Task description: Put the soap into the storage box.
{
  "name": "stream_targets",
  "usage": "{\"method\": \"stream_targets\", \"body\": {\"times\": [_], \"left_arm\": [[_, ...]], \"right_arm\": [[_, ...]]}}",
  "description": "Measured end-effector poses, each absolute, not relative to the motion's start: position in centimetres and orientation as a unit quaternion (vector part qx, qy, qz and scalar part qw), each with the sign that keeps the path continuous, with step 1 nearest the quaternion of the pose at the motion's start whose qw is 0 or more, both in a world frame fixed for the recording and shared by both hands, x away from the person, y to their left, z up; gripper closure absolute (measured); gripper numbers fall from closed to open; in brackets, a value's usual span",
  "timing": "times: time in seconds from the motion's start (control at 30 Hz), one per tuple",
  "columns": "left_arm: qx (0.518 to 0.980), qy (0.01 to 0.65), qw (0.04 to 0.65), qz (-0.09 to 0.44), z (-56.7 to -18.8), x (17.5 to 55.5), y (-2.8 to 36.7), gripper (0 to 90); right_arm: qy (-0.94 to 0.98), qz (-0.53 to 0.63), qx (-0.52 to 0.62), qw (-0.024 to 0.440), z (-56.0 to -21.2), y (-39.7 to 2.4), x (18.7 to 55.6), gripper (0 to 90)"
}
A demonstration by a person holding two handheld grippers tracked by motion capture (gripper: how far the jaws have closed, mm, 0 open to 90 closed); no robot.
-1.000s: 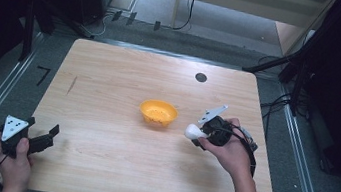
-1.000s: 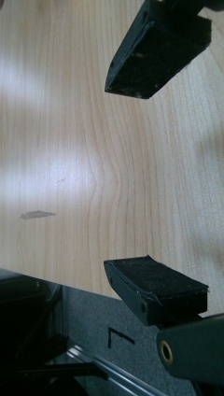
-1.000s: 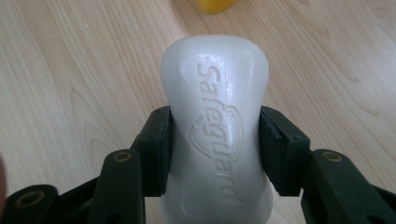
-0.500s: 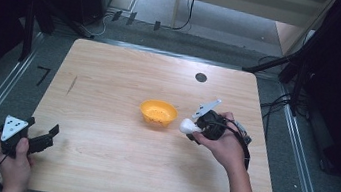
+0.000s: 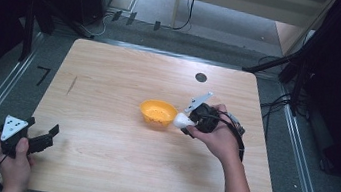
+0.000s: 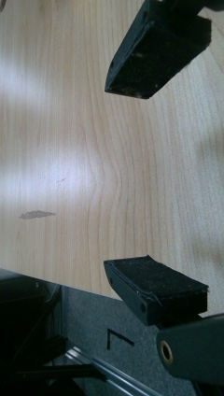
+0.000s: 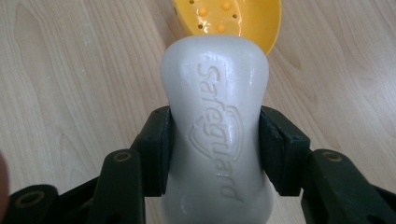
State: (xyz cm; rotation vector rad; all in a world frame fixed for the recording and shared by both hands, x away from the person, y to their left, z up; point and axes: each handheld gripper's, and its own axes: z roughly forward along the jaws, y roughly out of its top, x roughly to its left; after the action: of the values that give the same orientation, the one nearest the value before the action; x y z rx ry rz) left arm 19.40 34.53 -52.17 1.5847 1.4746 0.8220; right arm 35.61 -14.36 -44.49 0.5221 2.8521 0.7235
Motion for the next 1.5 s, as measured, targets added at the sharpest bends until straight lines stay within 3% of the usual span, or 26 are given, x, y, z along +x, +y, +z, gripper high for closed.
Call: {"method": "stream_targets", "body": {"times": [1.5], "left_arm": [[0.627,0.583,0.402,0.324,-52.2,19.4,34.5,13.4]], "right_arm": [[0.961,0.233,0.133,0.063,-43.8,-9.1,38.6,50.9]]}}
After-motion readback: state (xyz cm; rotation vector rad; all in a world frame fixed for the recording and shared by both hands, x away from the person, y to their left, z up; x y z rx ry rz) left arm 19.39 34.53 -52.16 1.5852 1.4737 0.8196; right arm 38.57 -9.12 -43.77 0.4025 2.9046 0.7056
